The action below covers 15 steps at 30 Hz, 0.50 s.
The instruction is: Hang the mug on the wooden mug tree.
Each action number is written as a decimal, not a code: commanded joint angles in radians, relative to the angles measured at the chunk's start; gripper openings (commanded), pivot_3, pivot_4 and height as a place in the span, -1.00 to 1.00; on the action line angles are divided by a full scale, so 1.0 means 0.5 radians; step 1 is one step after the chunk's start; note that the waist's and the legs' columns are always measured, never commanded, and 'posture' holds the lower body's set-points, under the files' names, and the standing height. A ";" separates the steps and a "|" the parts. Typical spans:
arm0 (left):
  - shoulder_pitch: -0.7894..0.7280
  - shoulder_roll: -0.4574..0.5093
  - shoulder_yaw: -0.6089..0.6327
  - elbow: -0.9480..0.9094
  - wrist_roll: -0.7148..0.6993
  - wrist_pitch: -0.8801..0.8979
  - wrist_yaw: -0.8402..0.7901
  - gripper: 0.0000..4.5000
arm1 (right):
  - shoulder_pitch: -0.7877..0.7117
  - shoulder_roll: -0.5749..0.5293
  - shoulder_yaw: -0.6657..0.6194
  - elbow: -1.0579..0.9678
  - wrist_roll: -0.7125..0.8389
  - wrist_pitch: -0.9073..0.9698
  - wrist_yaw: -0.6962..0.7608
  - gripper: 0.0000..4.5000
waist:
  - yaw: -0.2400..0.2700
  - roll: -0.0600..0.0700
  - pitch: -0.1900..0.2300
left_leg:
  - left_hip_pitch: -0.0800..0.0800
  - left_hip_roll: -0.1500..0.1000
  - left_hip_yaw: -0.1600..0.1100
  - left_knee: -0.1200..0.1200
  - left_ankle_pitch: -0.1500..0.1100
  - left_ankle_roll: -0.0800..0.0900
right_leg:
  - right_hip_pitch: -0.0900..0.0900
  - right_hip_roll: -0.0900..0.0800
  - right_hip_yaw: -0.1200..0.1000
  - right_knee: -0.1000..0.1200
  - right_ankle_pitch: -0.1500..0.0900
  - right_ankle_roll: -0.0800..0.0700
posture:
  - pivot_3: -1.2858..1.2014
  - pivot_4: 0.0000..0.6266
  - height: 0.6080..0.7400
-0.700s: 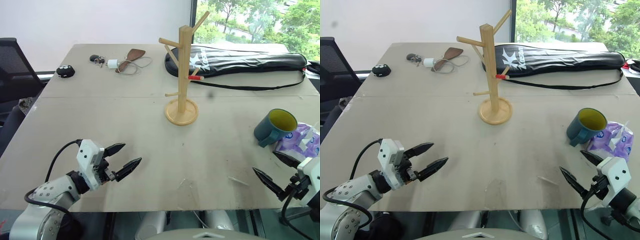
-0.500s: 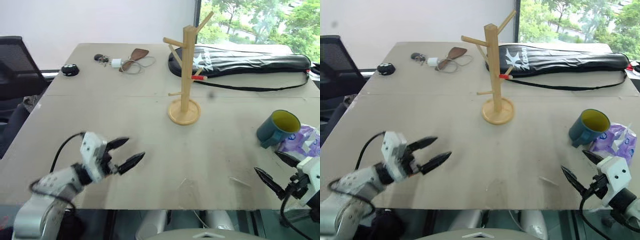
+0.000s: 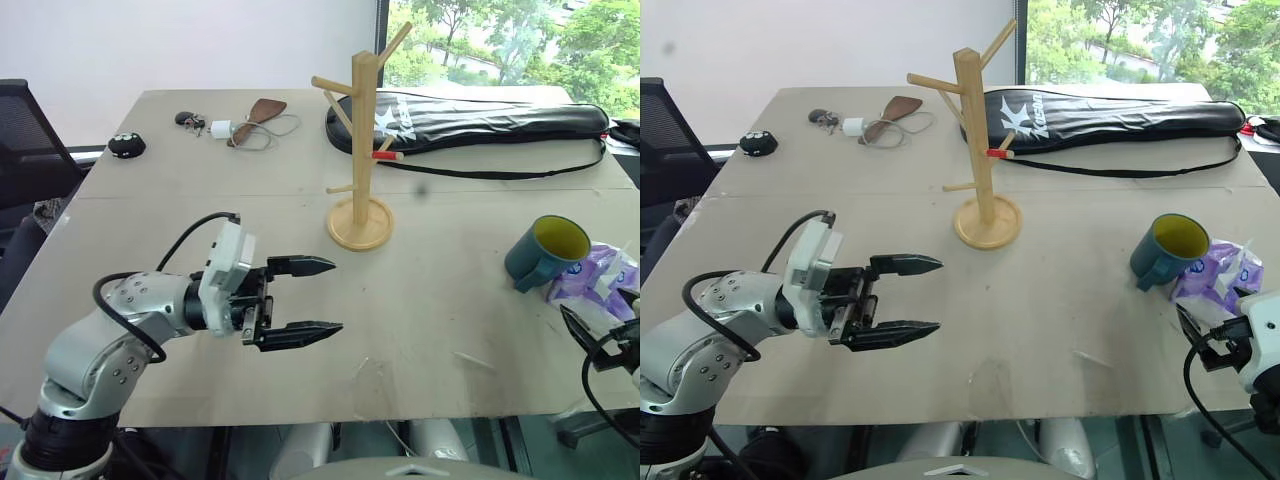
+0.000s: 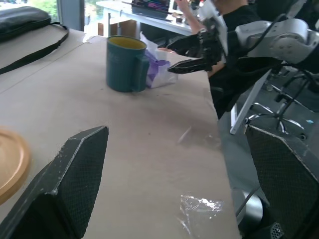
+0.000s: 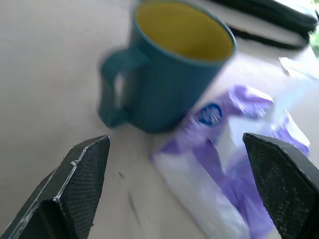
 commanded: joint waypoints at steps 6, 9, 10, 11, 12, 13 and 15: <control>0.113 -0.006 0.020 -0.046 0.043 -0.112 -0.034 1.00 | -0.303 -0.146 0.127 0.407 -0.144 0.045 0.016 0.59 | -0.001 0.000 0.001 | -0.001 0.001 0.001 0.000 0.000 0.000 | -0.001 0.000 0.001 -0.001 0.000 0.000 | 0.03 -0.52 0.98; 0.165 -0.005 0.044 -0.044 0.051 -0.151 -0.045 1.00 | -0.394 -0.175 0.171 0.469 -0.180 0.038 0.023 0.00 | 0.000 0.001 0.001 | -0.001 0.001 0.001 0.000 0.000 -0.001 | -0.001 0.000 0.001 -0.001 0.000 0.000 | 0.03 -0.52 0.98; 0.187 -0.001 0.060 -0.054 0.045 -0.161 -0.048 1.00 | -0.405 -0.181 0.180 0.471 -0.191 0.037 0.026 -0.22 | 0.000 0.001 0.001 | -0.001 0.000 0.001 0.000 0.000 -0.001 | 0.000 0.000 0.001 -0.001 0.000 0.000 | 0.03 -0.52 0.98; 0.203 0.001 0.071 -0.062 0.040 -0.168 -0.046 1.00 | -0.410 -0.186 0.184 0.469 -0.206 0.046 0.021 -0.43 | 0.003 0.001 0.001 | -0.001 0.000 0.001 0.000 0.000 0.000 | -0.001 0.000 0.001 -0.001 0.000 0.000 | 0.03 -0.52 0.98; 0.210 0.001 0.081 -0.081 0.027 -0.163 -0.034 1.00 | -0.415 -0.185 0.180 0.465 -0.214 0.055 0.015 -0.65 | 0.004 0.001 0.001 | -0.001 0.000 0.000 0.000 0.000 0.000 | -0.001 0.000 0.000 -0.001 0.000 0.000 | 0.03 -0.52 0.98; 0.213 0.002 0.090 -0.108 0.006 -0.150 -0.014 1.00 | -0.420 -0.183 0.174 0.462 -0.219 0.061 0.007 -0.86 | 0.006 0.001 0.001 | -0.001 0.001 0.000 0.000 0.000 0.000 | -0.001 0.000 0.000 -0.001 0.000 0.000 | 0.03 -0.52 0.98; 0.213 0.002 0.107 -0.184 -0.050 -0.111 0.045 1.00 | -0.427 -0.164 0.131 0.439 -0.222 0.086 -0.027 -0.94 | 0.007 0.001 0.001 | -0.002 0.000 -0.001 0.000 0.000 0.000 | -0.001 0.000 -0.001 -0.002 0.000 0.000 | 0.03 -0.52 0.98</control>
